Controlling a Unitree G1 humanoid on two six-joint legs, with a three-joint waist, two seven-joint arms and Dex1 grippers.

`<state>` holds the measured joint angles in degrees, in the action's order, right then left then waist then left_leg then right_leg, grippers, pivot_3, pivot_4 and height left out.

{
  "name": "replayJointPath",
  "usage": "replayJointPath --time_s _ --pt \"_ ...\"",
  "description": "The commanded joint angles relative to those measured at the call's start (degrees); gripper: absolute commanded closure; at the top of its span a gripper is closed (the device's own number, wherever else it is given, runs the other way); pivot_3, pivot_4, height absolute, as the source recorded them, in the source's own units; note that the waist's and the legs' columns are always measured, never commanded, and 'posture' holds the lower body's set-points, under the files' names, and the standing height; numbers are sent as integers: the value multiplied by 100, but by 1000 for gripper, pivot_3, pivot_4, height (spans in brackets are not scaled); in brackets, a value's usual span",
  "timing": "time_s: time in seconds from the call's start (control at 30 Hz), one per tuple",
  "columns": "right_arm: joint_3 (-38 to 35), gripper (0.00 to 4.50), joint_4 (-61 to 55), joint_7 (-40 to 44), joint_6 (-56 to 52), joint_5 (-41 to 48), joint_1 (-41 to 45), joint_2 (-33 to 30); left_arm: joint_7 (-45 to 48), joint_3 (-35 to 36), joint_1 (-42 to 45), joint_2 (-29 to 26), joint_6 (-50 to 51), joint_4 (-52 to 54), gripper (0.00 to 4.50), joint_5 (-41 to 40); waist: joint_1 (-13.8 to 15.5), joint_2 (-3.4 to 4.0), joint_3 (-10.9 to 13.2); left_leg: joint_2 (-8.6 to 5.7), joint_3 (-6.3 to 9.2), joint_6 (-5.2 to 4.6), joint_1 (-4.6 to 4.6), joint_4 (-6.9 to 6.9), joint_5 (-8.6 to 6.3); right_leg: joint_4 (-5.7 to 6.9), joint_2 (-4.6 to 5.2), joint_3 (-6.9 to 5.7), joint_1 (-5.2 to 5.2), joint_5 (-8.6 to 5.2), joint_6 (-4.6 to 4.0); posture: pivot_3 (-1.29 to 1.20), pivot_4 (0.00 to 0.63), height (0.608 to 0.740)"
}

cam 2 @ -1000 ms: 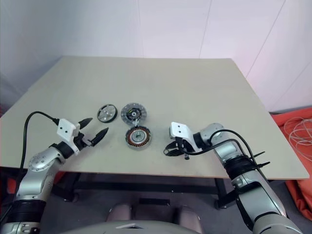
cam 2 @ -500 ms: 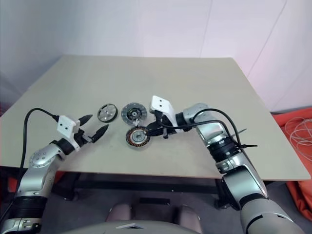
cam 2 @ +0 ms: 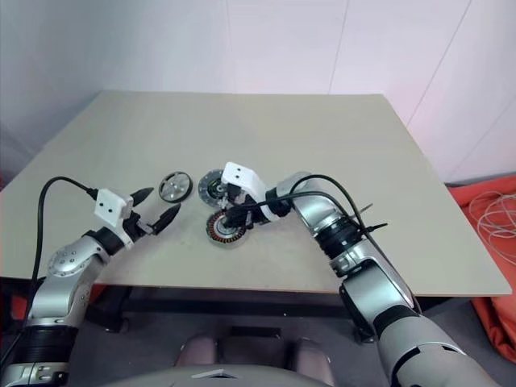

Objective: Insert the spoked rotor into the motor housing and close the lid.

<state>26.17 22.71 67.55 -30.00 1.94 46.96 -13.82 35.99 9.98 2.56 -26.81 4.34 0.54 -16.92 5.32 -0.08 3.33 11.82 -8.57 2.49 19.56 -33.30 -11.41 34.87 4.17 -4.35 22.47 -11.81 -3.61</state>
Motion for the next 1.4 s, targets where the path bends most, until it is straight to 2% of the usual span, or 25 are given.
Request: replayJointPath --time_s 0.03,0.57,1.13,1.33,1.4 --pt "-2 3850 160 -83 233 -61 215 120 -16 74 27 -6 -75 211 0 -51 -1 0 0 0 0 0 0 0 0 0 0 0 0 0 0 0 0 740" --pt "-64 3850 595 -134 517 -219 196 190 24 101 17 -18 -160 99 0 -44 -1 1 1 0 0 0 0 0 0 0 0 0 0 0 0 0 0 740" --pt "-172 3850 192 26 194 -17 212 196 72 94 134 -14 -235 -89 0 -41 1 1 1 1 0 0 0 0 0 1 0 0 0 1 -1 0 0 740" --pt "-123 1726 306 -51 382 -151 227 198 77 71 164 -9 -291 -139 0 -18 2 1 1 0 0 0 -1 0 0 1 0 0 0 1 -1 0 0 740" --pt "-105 1190 309 -37 408 -169 213 175 78 70 164 -9 -300 -143 0 -17 2 1 1 1 0 0 -1 0 0 1 0 0 -1 1 -1 0 0 740"
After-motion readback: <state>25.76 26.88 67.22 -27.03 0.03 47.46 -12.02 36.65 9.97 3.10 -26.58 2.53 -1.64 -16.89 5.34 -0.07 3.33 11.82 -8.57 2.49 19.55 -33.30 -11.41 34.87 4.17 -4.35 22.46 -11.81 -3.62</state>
